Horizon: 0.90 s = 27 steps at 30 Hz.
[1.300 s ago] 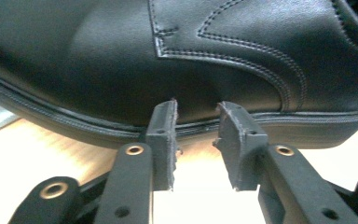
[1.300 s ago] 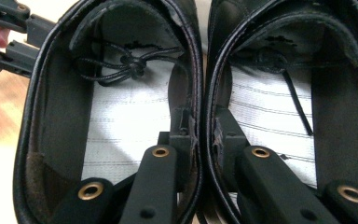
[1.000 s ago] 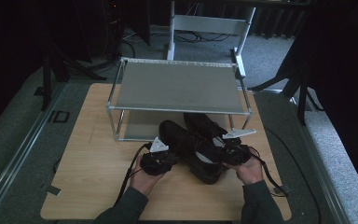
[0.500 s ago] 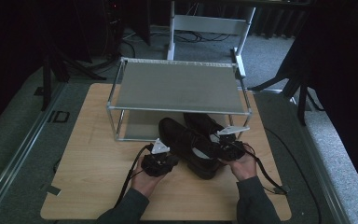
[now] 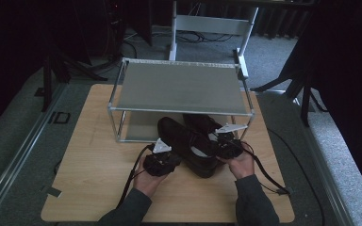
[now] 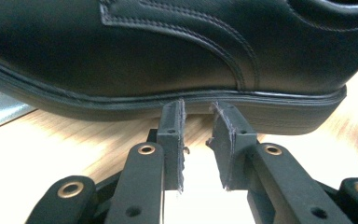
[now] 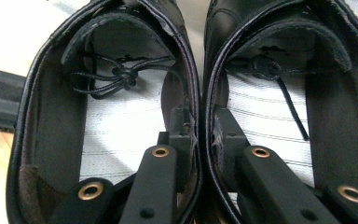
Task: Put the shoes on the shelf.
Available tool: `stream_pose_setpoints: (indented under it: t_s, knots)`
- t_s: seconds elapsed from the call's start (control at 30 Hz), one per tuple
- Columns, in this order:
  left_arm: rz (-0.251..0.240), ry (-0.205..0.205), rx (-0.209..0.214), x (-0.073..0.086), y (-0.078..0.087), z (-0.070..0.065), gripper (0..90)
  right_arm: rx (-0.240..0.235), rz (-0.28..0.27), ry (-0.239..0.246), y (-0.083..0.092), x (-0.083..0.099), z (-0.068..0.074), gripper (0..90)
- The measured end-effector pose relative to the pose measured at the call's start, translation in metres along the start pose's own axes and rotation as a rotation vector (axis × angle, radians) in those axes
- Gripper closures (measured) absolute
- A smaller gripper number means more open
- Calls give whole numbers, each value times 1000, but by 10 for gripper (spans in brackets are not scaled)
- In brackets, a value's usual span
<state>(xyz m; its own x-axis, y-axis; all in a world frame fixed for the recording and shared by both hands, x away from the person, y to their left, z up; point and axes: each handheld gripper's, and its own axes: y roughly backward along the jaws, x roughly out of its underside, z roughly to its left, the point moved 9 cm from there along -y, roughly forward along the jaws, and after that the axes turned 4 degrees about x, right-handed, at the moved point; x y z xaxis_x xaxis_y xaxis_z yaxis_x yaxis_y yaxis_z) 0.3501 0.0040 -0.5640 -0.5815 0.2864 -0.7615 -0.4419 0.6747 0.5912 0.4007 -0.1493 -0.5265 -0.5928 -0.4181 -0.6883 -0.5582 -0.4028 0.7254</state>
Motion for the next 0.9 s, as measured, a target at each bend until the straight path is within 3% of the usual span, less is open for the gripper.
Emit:
stream_pose_setpoints:
  t_s: [0.5,0.77,0.9]
  knots:
    - [5,13,-16,-2,-5,5,726,27,-24,-32,-17,-20,6,808]
    - [11,17,-35,-2,-9,7,729,27,-43,-63,-24,-22,7,808]
    - [11,11,-51,0,-10,5,732,49,-55,-80,-27,-24,5,807]
